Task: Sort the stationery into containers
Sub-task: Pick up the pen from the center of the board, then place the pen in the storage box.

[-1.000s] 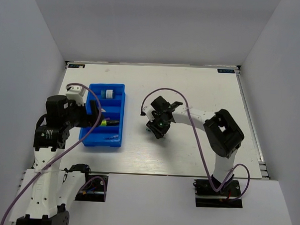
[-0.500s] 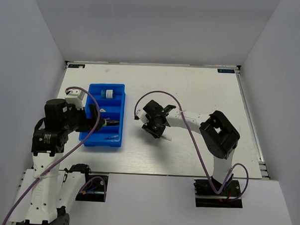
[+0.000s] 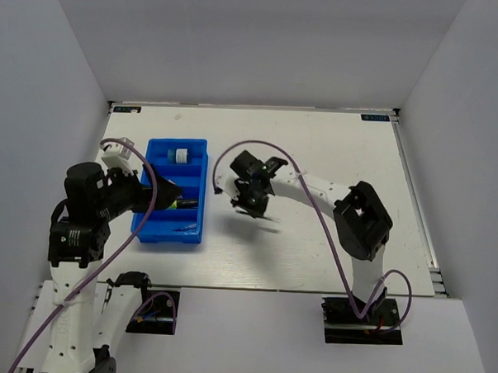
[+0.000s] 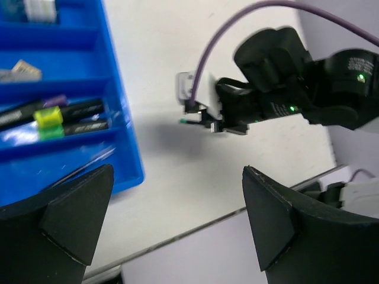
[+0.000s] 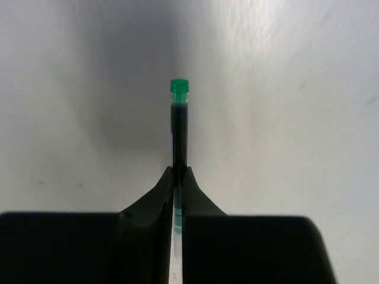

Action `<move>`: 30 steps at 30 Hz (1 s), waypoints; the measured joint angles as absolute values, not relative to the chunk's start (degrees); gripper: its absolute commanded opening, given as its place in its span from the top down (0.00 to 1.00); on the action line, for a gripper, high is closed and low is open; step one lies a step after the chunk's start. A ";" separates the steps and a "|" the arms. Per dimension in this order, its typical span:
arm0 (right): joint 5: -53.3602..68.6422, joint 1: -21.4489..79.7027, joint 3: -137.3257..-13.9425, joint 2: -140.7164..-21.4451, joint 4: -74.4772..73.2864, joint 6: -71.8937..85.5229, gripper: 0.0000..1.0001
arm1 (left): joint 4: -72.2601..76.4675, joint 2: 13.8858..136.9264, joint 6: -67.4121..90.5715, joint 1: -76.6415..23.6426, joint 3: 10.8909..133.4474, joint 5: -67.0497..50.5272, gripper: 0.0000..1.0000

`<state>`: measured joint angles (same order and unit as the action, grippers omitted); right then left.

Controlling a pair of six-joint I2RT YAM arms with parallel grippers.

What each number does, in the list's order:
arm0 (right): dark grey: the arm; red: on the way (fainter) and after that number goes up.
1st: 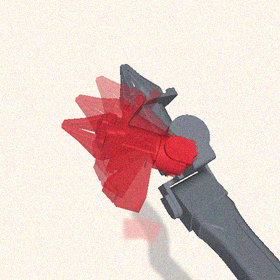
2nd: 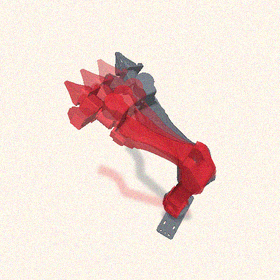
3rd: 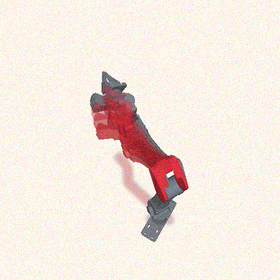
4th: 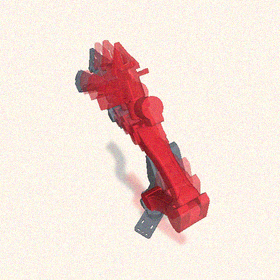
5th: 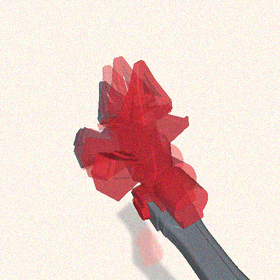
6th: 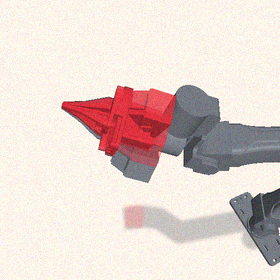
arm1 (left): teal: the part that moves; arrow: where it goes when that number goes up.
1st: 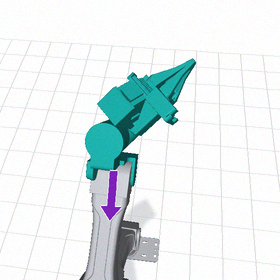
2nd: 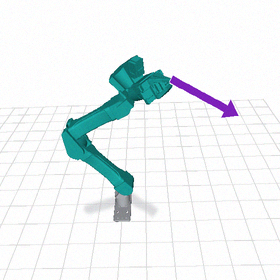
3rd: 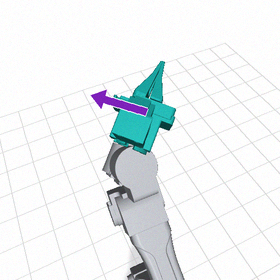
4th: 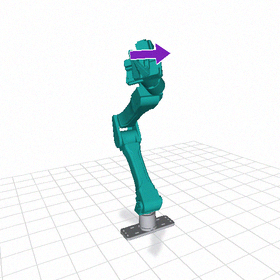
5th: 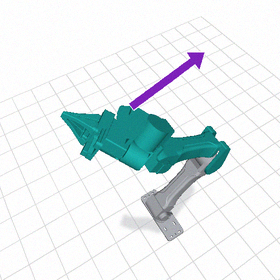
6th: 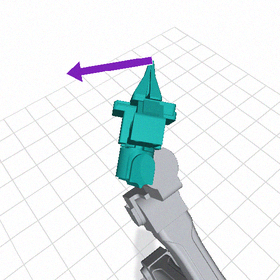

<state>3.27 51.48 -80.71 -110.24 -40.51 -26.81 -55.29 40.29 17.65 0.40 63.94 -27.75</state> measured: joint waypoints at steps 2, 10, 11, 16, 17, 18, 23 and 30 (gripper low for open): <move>7.05 51.37 -90.91 -111.98 -46.09 -29.10 1.00 | -52.16 39.38 20.10 0.40 63.96 -29.28 0.00; 30.98 52.01 -123.39 -117.30 -43.64 -24.80 1.00 | -36.58 34.26 29.19 0.36 63.68 -33.06 0.00; 34.35 52.34 -123.46 -117.60 -40.93 -21.89 1.00 | -35.46 34.11 29.98 0.27 63.75 -33.45 0.00; 43.40 53.74 -123.22 -124.86 -27.66 -9.08 1.00 | -33.63 34.85 31.90 -1.54 64.03 -34.11 0.00; 45.08 54.00 -122.80 -126.85 -23.94 -6.04 1.00 | -33.34 34.98 32.16 -1.61 64.03 -34.20 0.00; 46.61 54.17 -122.21 -128.92 -20.23 -2.70 1.00 | -32.97 35.07 32.42 -1.63 64.03 -34.28 0.00; 49.54 54.89 -121.30 -136.27 -11.22 3.99 1.00 | -31.38 34.87 33.15 -1.63 63.11 -34.79 0.00; 49.10 55.72 -121.25 -137.36 -11.09 -2.07 0.98 | -32.05 34.63 32.75 -1.63 61.32 -34.79 0.00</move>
